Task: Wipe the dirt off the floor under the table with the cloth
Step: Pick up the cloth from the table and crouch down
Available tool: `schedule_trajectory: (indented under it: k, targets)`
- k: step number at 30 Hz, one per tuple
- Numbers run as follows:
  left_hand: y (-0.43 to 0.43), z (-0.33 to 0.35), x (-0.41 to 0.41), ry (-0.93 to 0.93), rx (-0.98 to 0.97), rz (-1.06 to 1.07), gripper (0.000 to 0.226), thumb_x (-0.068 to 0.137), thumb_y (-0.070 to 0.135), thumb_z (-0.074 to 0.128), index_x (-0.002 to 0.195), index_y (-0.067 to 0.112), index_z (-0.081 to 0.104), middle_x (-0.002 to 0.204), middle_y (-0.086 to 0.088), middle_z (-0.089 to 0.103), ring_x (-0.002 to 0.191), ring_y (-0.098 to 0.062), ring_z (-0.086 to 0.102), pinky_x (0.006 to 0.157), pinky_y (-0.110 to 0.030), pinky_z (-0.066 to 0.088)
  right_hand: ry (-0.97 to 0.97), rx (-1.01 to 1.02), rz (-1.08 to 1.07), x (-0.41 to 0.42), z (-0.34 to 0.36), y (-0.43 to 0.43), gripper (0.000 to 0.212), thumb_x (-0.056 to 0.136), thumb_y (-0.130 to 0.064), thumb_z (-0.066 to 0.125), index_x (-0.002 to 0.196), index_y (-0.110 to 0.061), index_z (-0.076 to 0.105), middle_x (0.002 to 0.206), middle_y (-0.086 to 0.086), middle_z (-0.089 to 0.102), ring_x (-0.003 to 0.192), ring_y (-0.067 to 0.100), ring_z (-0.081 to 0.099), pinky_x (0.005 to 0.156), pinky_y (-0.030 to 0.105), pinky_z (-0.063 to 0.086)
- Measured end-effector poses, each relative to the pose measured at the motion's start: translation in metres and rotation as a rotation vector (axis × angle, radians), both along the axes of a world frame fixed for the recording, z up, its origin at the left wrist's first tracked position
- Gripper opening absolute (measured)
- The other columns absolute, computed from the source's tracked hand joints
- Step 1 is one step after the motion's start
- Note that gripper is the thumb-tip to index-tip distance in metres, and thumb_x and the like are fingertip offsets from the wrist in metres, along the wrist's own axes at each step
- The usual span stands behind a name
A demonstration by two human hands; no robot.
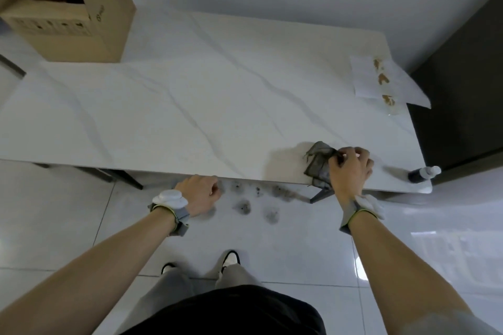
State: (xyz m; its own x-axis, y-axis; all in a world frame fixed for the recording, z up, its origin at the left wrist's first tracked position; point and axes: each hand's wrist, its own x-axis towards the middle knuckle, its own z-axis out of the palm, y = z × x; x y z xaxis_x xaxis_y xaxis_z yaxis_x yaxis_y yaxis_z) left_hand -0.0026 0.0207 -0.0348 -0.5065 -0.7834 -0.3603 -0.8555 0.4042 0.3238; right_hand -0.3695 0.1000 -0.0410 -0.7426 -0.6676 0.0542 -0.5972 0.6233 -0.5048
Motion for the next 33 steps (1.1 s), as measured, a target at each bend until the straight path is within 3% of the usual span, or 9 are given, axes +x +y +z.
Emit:
schedule_trajectory:
  k: [4,7,10,15,18,20,24,27,33]
  targets:
    - [-0.010,0.012,-0.020,0.142,0.046,0.058,0.020,0.093,0.044,0.049,0.088,0.027,0.057,0.086,0.004,0.065,0.078,-0.026,0.060,0.066,-0.034,0.048,-0.231,-0.278,0.088,0.020,0.035,-0.018,0.015,0.088,-0.027,0.052,0.098,-0.017,0.060,0.094,0.002,0.064,0.087,0.020,0.057,0.075,0.031,0.048]
    - [-0.019,0.026,-0.032,0.290,0.107,0.088,0.018,0.094,0.045,0.052,0.094,0.028,0.058,0.095,0.003,0.064,0.080,-0.021,0.062,0.075,-0.039,0.054,-0.492,-0.344,0.173,0.041,0.061,-0.031,0.015,0.089,-0.030,0.048,0.086,-0.018,0.056,0.067,-0.007,0.053,0.056,0.004,0.044,0.050,0.017,0.035]
    - [-0.027,0.035,-0.031,0.418,0.182,0.106,0.026,0.094,0.045,0.055,0.113,0.027,0.055,0.109,0.003,0.062,0.087,-0.019,0.063,0.083,-0.039,0.054,-0.776,-0.330,0.264,0.067,0.075,-0.047,0.023,0.096,-0.019,0.049,0.078,-0.004,0.050,0.066,0.002,0.044,0.059,0.011,0.041,0.054,0.024,0.036]
    - [-0.032,0.036,-0.001,0.519,0.316,0.242,0.083,0.082,0.051,0.071,0.149,0.028,0.028,0.128,0.008,0.047,0.112,-0.016,0.052,0.094,-0.033,0.047,-1.323,-0.297,0.130,0.136,0.087,-0.069,0.032,0.100,-0.012,0.050,0.069,-0.012,0.058,0.072,0.007,0.057,0.072,0.024,0.055,0.073,0.036,0.043]
    - [-0.036,0.033,0.037,0.555,0.447,0.284,0.095,0.073,0.044,0.083,0.149,0.029,0.029,0.137,0.006,0.051,0.123,-0.018,0.052,0.103,-0.040,0.047,-1.619,-0.224,0.110,0.186,0.089,-0.079,0.039,0.104,-0.029,0.050,0.074,-0.010,0.067,0.090,0.013,0.069,0.095,0.031,0.064,0.090,0.042,0.050]
    - [-0.037,0.028,0.069,0.563,0.530,0.262,0.076,0.065,0.043,0.088,0.132,0.035,0.052,0.125,0.008,0.067,0.115,-0.014,0.064,0.098,-0.040,0.054,-1.745,-0.109,0.221,0.218,0.092,-0.083,0.054,0.102,-0.054,0.044,0.104,-0.005,0.069,0.121,0.018,0.070,0.119,0.034,0.063,0.103,0.050,0.047]
    - [-0.025,0.015,0.147,0.440,0.583,0.303,0.046,0.059,0.050,0.083,0.097,0.026,0.073,0.098,0.001,0.077,0.095,-0.015,0.071,0.094,-0.046,0.056,-1.740,-0.002,0.462,0.287,0.094,-0.091,0.071,0.091,-0.047,0.058,0.142,0.001,0.052,0.143,0.022,0.058,0.135,0.037,0.054,0.112,0.052,0.042]
    - [-0.009,0.004,0.197,0.540,0.648,0.485,0.040,0.065,0.048,0.079,0.096,0.023,0.076,0.100,-0.004,0.077,0.092,-0.016,0.068,0.097,-0.044,0.053,-1.668,-0.041,0.517,0.329,0.086,-0.099,0.062,0.087,-0.015,0.072,0.142,0.006,0.049,0.138,0.027,0.060,0.132,0.041,0.056,0.112,0.055,0.043]
    - [0.031,-0.029,0.313,0.824,0.733,0.847,0.034,0.083,0.027,0.073,0.109,0.005,0.071,0.102,-0.018,0.070,0.094,-0.025,0.062,0.096,-0.050,0.050,-1.426,0.082,0.545,0.440,0.045,-0.114,0.035,0.089,0.007,0.069,0.121,-0.005,0.068,0.118,0.016,0.074,0.110,0.031,0.072,0.090,0.040,0.059]
